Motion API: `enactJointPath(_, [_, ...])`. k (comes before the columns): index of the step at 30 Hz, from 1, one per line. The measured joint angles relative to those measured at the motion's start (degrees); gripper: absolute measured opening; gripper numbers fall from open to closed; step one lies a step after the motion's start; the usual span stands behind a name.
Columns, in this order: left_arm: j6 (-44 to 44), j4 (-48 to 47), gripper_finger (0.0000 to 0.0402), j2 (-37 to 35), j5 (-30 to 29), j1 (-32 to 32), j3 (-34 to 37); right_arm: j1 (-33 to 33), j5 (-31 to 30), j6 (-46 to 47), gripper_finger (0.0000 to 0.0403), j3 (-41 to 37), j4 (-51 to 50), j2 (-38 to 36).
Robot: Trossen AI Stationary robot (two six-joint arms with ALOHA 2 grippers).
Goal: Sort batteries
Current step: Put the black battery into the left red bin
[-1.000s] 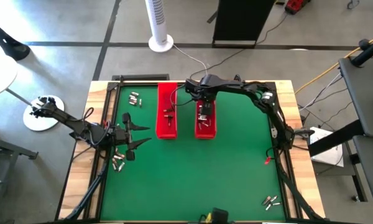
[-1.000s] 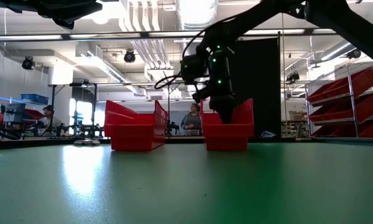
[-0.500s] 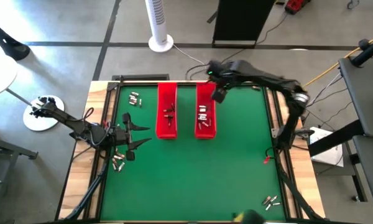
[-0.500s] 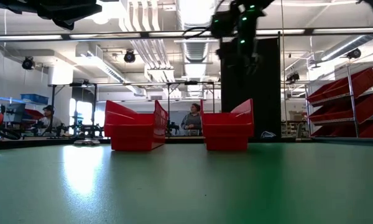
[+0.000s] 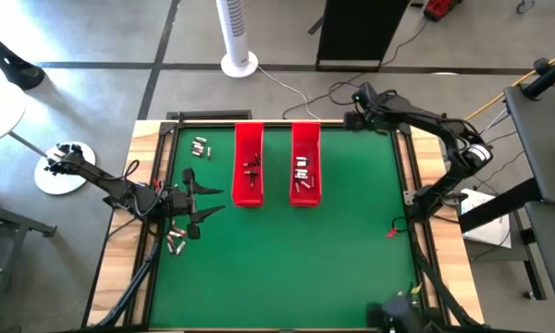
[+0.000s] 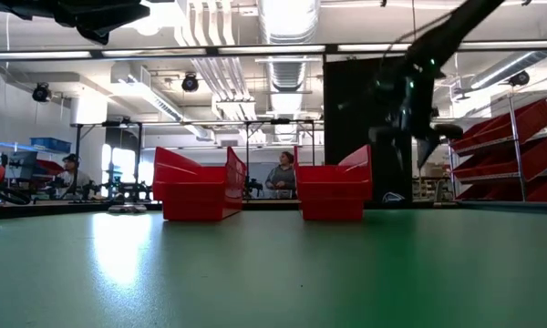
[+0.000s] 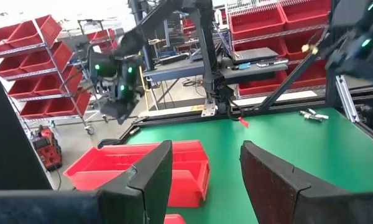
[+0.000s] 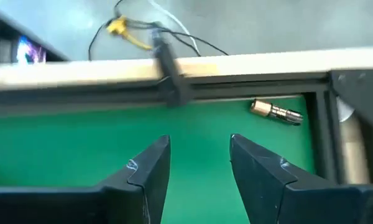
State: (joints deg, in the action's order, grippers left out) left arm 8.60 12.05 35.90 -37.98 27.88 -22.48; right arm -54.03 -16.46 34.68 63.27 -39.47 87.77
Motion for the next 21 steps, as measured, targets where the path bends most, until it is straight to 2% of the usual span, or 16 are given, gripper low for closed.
enactJointPath(6, [-0.55,-0.15,0.0168,0.02,0.02,0.04,-0.12,-5.57,-0.49,6.56,0.0146,-4.89,6.45,3.78])
enactJointPath(13, [-0.21,-0.15,0.0168,0.01,0.04,0.02,-0.26,-8.03,-4.62,11.7,0.0149,-4.62,8.78,7.56])
enactJointPath(21, [-0.12,-1.47,0.0168,0.02,0.04,0.04,-0.31,-8.33,-4.89,1.85,0.02,-1.49,4.96,11.53])
